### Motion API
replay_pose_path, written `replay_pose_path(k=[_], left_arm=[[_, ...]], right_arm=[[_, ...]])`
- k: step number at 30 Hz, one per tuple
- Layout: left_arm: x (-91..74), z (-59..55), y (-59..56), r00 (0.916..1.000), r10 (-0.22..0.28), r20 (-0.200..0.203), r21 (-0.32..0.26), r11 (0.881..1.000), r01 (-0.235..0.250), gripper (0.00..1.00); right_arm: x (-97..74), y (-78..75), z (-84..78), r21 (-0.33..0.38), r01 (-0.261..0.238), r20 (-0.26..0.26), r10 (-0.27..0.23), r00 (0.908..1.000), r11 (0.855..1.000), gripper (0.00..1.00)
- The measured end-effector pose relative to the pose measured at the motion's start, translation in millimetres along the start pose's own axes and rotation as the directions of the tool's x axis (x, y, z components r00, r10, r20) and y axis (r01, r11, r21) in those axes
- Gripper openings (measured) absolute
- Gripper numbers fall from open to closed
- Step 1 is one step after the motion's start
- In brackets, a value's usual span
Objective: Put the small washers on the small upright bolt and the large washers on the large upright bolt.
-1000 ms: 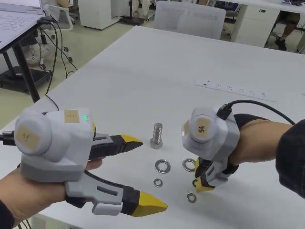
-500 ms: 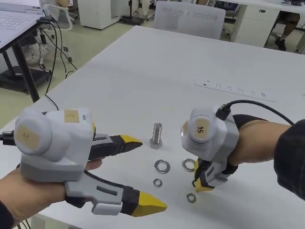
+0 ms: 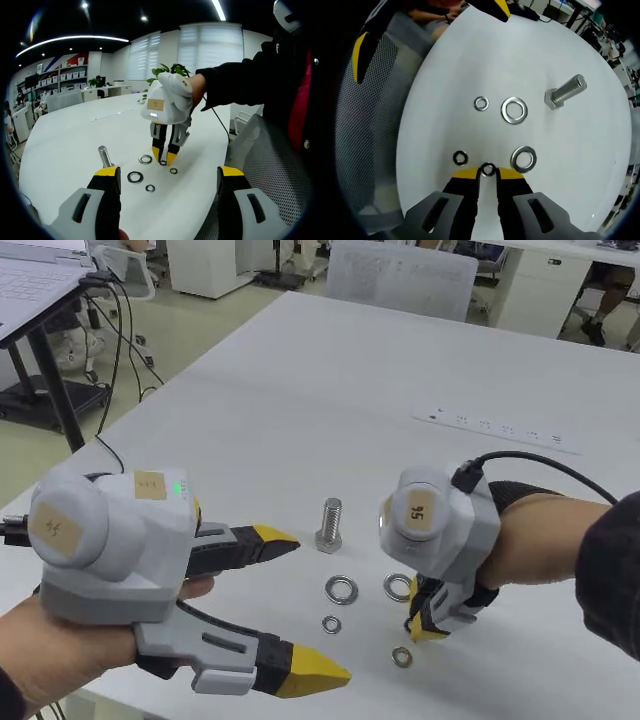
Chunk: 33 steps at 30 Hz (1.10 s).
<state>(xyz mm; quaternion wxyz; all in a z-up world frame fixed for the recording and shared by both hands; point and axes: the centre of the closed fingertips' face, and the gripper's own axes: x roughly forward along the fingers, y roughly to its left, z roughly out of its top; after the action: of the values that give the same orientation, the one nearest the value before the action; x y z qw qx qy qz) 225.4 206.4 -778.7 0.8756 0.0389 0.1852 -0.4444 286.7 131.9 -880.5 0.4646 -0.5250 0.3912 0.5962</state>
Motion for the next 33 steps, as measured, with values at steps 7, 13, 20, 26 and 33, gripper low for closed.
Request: replay_pose_path(k=[7, 13, 20, 26, 33], left_arm=[[0.5, -0.3, 0.4, 1.0000, 0.000, -0.001, 0.000, 1.000, 0.000, 0.78], [0.0, -0.2, 0.5, 1.0000, 0.004, -0.001, 0.002, 1.000, -0.004, 0.77], [-0.7, 0.2, 0.3, 1.0000, 0.007, 0.000, 0.005, 1.000, -0.007, 0.77], [-1.2, 0.7, -0.2, 1.0000, 0.008, -0.001, 0.006, 1.000, -0.008, 0.76], [-1.3, 0.9, 0.0, 1.0000, 0.008, -0.005, 0.010, 1.000, -0.008, 0.76]], right_arm=[[-0.1, 0.5, -0.1, 0.009, 0.006, -0.014, -0.005, 0.9999, 1.000, 0.14], [0.2, 0.5, -0.5, 0.018, 0.008, -0.012, -0.008, 0.9999, 1.000, 0.13], [0.0, 1.7, -0.1, 0.017, 0.016, -0.017, -0.016, 0.9997, 1.000, 0.11], [-0.4, 3.1, 0.4, 0.014, 0.014, -0.022, -0.014, 0.9997, 1.000, 0.11], [-1.2, 1.5, -0.3, 0.021, 0.008, -0.011, -0.008, 0.9999, 1.000, 0.12]])
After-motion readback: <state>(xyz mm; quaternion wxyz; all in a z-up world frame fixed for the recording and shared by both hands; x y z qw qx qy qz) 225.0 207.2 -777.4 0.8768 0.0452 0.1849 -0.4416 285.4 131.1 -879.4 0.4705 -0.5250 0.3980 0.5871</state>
